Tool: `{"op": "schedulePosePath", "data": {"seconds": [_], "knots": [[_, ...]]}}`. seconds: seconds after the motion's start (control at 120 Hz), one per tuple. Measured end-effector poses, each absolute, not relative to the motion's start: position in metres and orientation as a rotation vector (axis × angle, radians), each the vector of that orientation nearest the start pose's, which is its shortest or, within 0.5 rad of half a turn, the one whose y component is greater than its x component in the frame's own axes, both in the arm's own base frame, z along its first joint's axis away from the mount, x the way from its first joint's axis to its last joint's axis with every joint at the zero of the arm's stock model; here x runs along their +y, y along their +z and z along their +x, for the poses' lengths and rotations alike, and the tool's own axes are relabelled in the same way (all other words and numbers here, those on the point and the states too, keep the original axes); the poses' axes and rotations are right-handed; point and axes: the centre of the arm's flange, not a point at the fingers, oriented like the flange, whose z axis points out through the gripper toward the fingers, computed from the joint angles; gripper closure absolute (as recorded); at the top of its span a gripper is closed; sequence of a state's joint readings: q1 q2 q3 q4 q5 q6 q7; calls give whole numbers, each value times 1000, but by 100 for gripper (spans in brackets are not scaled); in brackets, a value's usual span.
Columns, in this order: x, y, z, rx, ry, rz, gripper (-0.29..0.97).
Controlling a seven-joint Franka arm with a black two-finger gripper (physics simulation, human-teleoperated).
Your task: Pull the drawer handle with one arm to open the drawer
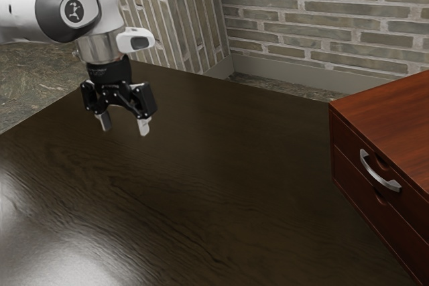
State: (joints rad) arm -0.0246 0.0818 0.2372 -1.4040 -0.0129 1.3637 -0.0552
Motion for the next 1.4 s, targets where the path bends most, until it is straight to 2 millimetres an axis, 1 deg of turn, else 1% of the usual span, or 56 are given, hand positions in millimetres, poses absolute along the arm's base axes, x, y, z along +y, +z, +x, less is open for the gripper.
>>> {"op": "schedulePosePath", "data": {"seconds": [0.2,0.308,0.35,0.367,0.4,0.5,0.525,0.55,0.608,0.717,0.775,0.833,0.883,0.933,0.967,1.0,1.042,1.092,1.133,1.158,1.175,1.217,1.292,1.325,1.358,1.4], "knots": [[107,642,549,-415,162,-3111,0],[110,643,548,-430,153,-3121,0],[116,646,545,-455,143,-3139,0],[120,648,543,-469,138,-3145,0],[128,659,537,-495,107,-3152,0],[142,722,512,-547,-83,-3159,0],[145,732,507,-562,-116,-3157,0],[148,738,504,-581,-135,-3154,0],[156,744,500,-651,-150,-3144,0],[169,739,499,-856,-125,-3100,0],[168,739,499,-993,-114,-3064,0],[162,739,501,-1127,-103,-3020,0],[151,739,504,-1224,-94,-2985,0],[137,735,511,-1297,-75,-2956,0],[125,728,519,-1332,-53,-2940,0],[107,721,529,-1347,-34,-2931,0],[72,712,543,-1328,-16,-2938,0],[14,703,556,-1261,-1,-2966,0],[-32,697,562,-1209,5,-2988,0],[-53,693,564,-1196,8,-2994,0],[-63,691,565,-1196,9,-2995,0],[-76,687,568,-1224,4,-2985,0],[-79,678,577,-1320,-3,-2947,0],[-84,672,582,-1350,-6,-2934,0],[-95,666,587,-1364,-10,-2930,0],[-118,658,590,-1356,-15,-2936,0]]}}
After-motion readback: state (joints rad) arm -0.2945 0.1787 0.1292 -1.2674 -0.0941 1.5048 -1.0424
